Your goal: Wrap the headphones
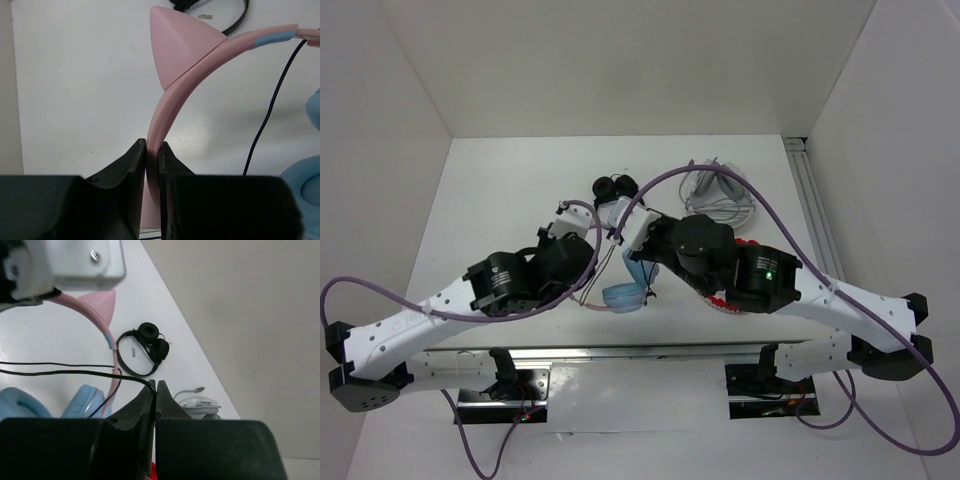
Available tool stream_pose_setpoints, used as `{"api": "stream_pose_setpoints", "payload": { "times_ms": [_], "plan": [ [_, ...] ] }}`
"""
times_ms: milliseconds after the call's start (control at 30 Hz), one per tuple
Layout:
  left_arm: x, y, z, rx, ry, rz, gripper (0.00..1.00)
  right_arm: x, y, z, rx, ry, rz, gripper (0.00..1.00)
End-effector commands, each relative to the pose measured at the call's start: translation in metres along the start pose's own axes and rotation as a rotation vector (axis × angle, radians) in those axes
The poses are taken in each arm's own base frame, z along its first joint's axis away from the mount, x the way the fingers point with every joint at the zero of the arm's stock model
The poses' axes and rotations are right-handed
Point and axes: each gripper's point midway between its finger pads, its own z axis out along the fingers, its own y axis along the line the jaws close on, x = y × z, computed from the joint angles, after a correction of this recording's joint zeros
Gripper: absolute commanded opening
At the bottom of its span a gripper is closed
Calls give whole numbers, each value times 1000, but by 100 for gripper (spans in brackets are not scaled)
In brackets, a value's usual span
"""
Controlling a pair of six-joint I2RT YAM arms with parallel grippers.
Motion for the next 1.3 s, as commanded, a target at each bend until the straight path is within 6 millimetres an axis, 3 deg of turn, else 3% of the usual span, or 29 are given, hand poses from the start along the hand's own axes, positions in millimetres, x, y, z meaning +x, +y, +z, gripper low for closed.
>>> {"api": "stream_pose_setpoints", "payload": {
  "times_ms": [0,333,500,600,733,833,1067,1133,1200,1267],
  "plan": [
    [-12,0,-17,120,-65,-8,0,-14,-49,-20,165,-59,21,0],
    [-40,-12,-66,446,-162,25,0,18,-75,-11,284,-16,-14,0],
    [-42,-22,-84,578,-182,51,0,20,-91,-18,318,-36,9,0],
    [-57,-23,-100,646,-234,24,0,27,-94,-15,310,-47,31,0],
    [-83,-4,-118,644,-321,-66,0,37,-92,-4,277,-61,94,0],
    [-97,11,-124,604,-348,-155,0,43,-77,7,211,-73,135,3],
    [-113,11,-125,577,-303,-281,0,54,-32,43,39,-130,264,3],
    [-117,12,-128,583,-314,-304,0,50,-35,45,35,-188,314,11],
    [-121,12,-130,589,-320,-326,0,50,-26,47,-21,-229,335,11],
    [-124,11,-131,595,-327,-347,0,45,-29,49,-26,-276,374,11]
  ]
}}
